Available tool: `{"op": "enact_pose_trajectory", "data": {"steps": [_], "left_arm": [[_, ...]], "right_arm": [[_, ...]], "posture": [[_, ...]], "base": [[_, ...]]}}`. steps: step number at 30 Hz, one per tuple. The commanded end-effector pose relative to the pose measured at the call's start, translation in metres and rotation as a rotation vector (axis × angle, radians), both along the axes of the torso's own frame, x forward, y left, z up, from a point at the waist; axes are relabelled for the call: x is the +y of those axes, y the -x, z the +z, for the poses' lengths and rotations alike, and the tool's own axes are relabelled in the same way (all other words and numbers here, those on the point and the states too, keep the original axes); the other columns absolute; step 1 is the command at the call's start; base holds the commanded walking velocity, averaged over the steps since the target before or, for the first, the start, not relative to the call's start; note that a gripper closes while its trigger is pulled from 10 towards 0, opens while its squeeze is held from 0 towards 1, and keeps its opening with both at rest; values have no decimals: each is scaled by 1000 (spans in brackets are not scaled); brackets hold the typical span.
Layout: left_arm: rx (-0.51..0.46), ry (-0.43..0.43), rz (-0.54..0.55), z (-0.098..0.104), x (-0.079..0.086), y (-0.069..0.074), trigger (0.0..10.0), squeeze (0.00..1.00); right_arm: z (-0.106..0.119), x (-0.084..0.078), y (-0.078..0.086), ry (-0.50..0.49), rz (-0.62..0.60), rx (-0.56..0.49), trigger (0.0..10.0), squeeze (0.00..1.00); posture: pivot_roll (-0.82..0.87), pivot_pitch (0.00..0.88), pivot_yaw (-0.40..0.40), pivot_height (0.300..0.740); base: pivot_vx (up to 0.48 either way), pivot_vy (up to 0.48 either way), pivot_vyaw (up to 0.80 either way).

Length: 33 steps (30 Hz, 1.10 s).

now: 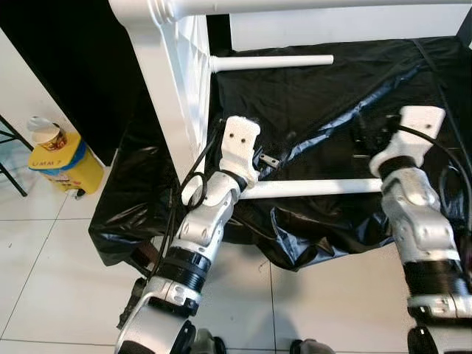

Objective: Building children table

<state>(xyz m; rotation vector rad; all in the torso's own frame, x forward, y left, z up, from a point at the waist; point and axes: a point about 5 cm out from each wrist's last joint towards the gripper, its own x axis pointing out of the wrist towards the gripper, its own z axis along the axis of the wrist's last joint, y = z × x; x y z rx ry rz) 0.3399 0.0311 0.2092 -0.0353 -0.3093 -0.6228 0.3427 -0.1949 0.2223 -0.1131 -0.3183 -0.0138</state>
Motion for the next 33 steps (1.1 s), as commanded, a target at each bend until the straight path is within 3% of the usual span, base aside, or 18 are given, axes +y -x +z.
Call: {"op": "enact_pose_trajectory", "data": {"steps": [1,3,11,14,21,28,33], "left_arm": [[18,-1,-11,-3,2,-3,10000,0],[26,-6,4,-4,5,-7,10000,0],[36,14,74,-9,19,-14,10000,0],[52,32,144,-17,33,-16,10000,0],[52,39,163,-17,36,-18,10000,0],[35,27,130,-16,28,-16,10000,0],[34,25,123,-18,26,-15,10000,0]], "right_arm": [[2,6,-6,95,20,-24,10000,0],[4,9,-13,143,24,-40,10000,0],[-2,8,-19,126,22,-45,10000,0],[-12,9,-19,102,18,-44,10000,0],[-16,8,-20,105,12,-49,10000,0],[-15,1,-24,108,-7,-60,10000,0],[-16,-16,-24,0,-67,-41,10000,0]], "posture": [[-26,46,10,740],[-23,37,3,740],[-16,16,-12,740],[-20,7,-14,740],[-23,6,-13,740],[-28,9,-8,740],[-33,12,-5,740]], "base": [[0,0,0],[0,0,0],[0,0,0],[0,0,0],[0,0,0],[0,0,0],[0,0,0]]}}
